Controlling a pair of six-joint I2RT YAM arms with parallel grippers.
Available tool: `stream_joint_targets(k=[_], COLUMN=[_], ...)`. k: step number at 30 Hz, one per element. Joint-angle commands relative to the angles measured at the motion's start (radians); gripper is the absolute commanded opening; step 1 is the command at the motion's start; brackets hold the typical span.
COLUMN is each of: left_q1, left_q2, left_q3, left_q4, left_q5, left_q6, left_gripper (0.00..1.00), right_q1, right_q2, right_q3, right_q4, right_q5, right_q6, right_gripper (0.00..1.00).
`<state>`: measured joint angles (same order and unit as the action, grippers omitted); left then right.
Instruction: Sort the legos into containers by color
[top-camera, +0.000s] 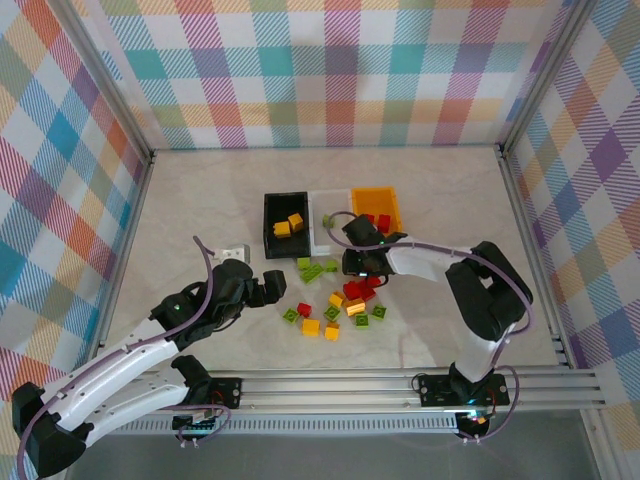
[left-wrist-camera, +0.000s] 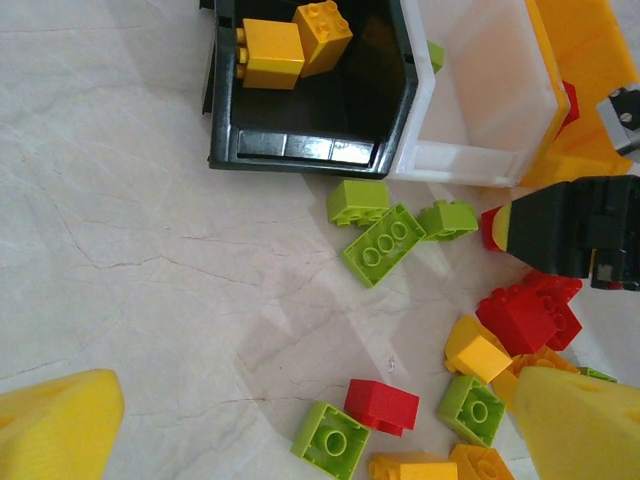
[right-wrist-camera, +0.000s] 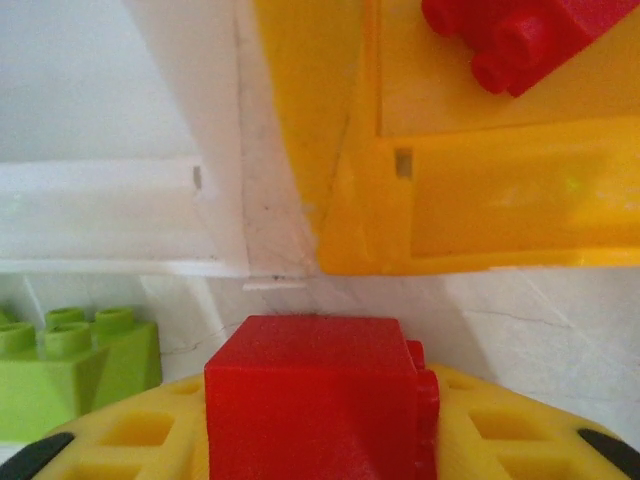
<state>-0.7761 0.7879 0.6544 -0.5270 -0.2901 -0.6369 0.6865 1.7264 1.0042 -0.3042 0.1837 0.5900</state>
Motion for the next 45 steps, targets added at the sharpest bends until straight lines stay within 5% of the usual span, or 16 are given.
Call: stream_joint_targets(k=[1,10,16,23,30,38,45], left_q1=[0.001,0.002,0.003,0.003,0.002,0.003,-0.011], left_q2=[-0.013,-0.006,0.002,0.011,0.03,0.147,0.366], left_q3=[-0.015,-0.012,-0.012,-0.007,-0.001,0.028,0.041], left_q4=[-0.019,-0.004,-0.006,-0.031,-0.032,-0.021,0.121], left_q5=[-0.018,-0.037,-0.041,-0.061,-0.022,0.08,0.219], left_q6=[-0.012,-0.023,-0.02,-0.013,-0.011,0.002,0.059], left_gripper=[1.0,1.0,1.0,1.0,1.0,1.0,0.86], right_q1=[0.01,-0.04,-0.183,-0.217,-0.219,-0.201,-0.193], right_q2=[-0.096,-0.28,-0.137,0.052,0.107,-0.127,-0.305], right_q3=[-0.028,0.026,0.165,0.337,0.442,0.244,0.006], right_q4=[0.032,-0.094,-0.149,-0.182,-0.182,-0.127,-0.126], right_q5=[-0.025,0.013,-0.035,-0.014,-0.07,-0.128,-0.211], right_q6=[-0.02,-0.034,0.006,0.007,-0.034,-0.049,-0.064], right_gripper=[0.39,0.4,0.4,0.42,0.78,0.8,0.8])
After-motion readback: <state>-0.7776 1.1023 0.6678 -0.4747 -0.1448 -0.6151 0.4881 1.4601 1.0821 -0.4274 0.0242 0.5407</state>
